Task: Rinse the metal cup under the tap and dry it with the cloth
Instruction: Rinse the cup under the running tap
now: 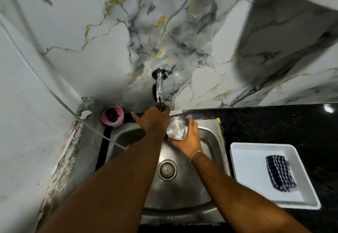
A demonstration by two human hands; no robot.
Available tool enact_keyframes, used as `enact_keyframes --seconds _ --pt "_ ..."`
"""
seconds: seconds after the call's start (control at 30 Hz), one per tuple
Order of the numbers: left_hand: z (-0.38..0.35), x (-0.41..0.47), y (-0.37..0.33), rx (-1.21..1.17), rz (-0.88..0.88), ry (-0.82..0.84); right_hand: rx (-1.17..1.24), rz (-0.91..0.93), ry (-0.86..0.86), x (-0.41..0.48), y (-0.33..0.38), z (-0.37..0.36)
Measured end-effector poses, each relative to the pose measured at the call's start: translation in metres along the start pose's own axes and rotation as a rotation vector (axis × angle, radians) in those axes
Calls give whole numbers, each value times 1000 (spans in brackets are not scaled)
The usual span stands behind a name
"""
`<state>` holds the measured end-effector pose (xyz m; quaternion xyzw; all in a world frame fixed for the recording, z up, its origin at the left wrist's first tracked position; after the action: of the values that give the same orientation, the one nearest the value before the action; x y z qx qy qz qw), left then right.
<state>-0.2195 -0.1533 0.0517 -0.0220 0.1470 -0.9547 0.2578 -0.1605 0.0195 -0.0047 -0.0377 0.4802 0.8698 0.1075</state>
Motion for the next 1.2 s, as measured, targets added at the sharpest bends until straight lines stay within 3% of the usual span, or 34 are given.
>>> enact_keyframes --seconds 0.27,0.47,0.7,0.93,1.2 --pt "2 18 6 65 -102 -72 -13 47 37 30 20 -29" --pt "6 20 -7 71 -295 -77 -1 103 55 30 22 -41" --pt "0 45 -3 78 -628 74 -26 131 71 33 20 -44" --pt "18 49 5 -239 -517 -1 -17 154 75 34 18 -43" --pt "17 46 7 -385 -417 194 58 192 73 30 28 -56"
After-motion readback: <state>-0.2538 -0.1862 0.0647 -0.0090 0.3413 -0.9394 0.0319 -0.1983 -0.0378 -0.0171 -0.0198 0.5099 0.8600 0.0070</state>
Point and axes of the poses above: each hand's wrist, its own x-axis towards the middle knuckle, its own z-axis out of the back of the hand, y = z × x, the point moved 7 cm from there along x, towards the middle knuckle, and after that the axes turned 7 degrees about -y, right-handed, at the moved point
